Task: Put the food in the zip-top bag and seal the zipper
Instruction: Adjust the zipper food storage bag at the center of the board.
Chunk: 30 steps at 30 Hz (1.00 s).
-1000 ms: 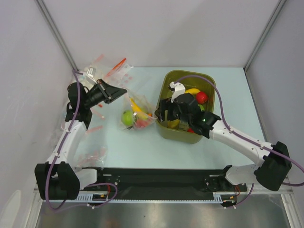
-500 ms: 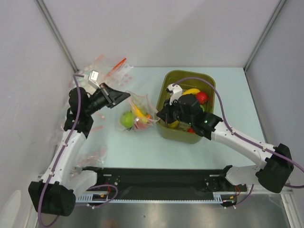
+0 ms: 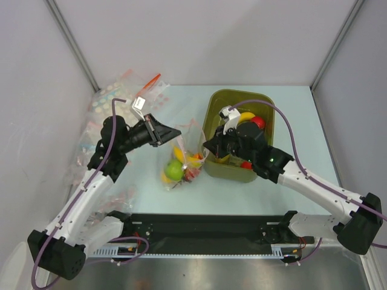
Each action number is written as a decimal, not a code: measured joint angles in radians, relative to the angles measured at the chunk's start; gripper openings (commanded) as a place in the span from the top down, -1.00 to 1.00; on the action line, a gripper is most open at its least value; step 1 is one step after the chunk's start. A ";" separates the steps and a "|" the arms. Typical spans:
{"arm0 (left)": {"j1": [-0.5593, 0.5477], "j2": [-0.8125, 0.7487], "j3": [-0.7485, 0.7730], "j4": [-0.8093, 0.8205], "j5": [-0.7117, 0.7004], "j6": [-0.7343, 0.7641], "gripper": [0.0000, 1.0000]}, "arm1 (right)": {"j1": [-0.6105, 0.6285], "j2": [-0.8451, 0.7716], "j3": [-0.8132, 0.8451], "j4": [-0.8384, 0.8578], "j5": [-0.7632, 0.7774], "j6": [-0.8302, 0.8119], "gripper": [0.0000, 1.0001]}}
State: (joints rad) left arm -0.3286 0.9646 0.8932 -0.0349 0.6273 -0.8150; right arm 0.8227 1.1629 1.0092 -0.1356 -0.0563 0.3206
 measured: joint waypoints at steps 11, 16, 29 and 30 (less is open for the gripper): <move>-0.176 0.159 0.387 -0.398 -0.338 0.298 1.00 | -0.006 0.006 -0.025 0.024 0.060 0.000 1.00; -0.257 0.219 0.418 -0.459 -0.447 0.375 0.95 | -0.009 0.008 -0.037 0.037 0.077 0.000 1.00; -0.353 0.174 0.259 -0.417 -0.439 0.536 0.83 | -0.009 0.008 -0.060 0.053 0.094 0.000 0.96; -0.358 0.174 0.257 -0.413 -0.433 0.545 0.83 | -0.009 0.008 -0.063 0.056 0.094 0.000 0.96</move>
State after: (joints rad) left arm -0.6865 1.1385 1.1507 -0.4477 0.1947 -0.2703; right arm 0.8139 1.1709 0.9463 -0.0795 0.0376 0.3210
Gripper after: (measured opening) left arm 0.080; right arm 0.021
